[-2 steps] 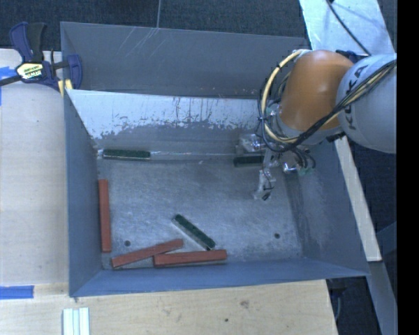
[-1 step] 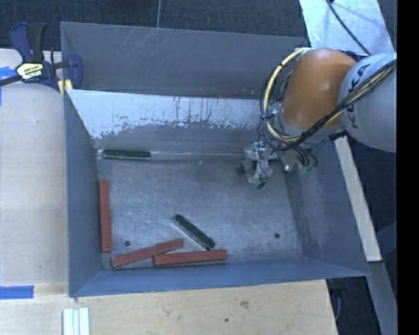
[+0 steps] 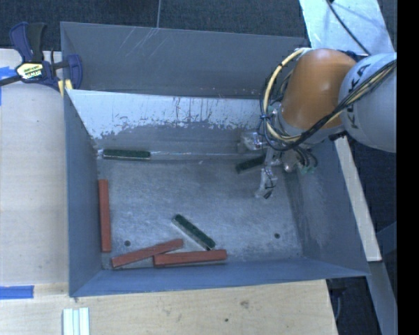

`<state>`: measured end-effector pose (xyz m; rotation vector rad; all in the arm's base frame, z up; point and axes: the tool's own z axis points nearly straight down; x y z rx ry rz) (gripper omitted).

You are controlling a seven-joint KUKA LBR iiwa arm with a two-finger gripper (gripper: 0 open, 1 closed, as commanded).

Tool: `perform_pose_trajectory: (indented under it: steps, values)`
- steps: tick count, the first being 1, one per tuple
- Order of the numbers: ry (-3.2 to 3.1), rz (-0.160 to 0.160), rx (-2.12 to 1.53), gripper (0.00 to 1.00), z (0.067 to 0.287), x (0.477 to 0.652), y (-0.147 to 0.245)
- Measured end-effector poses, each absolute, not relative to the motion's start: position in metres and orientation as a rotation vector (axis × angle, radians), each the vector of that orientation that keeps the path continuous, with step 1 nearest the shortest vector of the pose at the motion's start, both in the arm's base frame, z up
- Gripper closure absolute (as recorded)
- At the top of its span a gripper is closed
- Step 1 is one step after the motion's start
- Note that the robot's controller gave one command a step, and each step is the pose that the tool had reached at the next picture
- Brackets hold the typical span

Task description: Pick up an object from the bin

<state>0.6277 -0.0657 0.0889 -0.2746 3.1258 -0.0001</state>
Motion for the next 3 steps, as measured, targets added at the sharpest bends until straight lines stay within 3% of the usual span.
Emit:
perform_pose_trajectory:
  steps: [1, 2, 3]
  values:
    - [3.126, 0.0, -0.274, 1.0, 0.089, 0.628, -0.066]
    - [3.126, 0.0, -0.274, 0.0, 0.089, 0.628, -0.066]
    - [2.909, 0.001, -1.19, 0.0, 0.07, 0.622, -0.087]
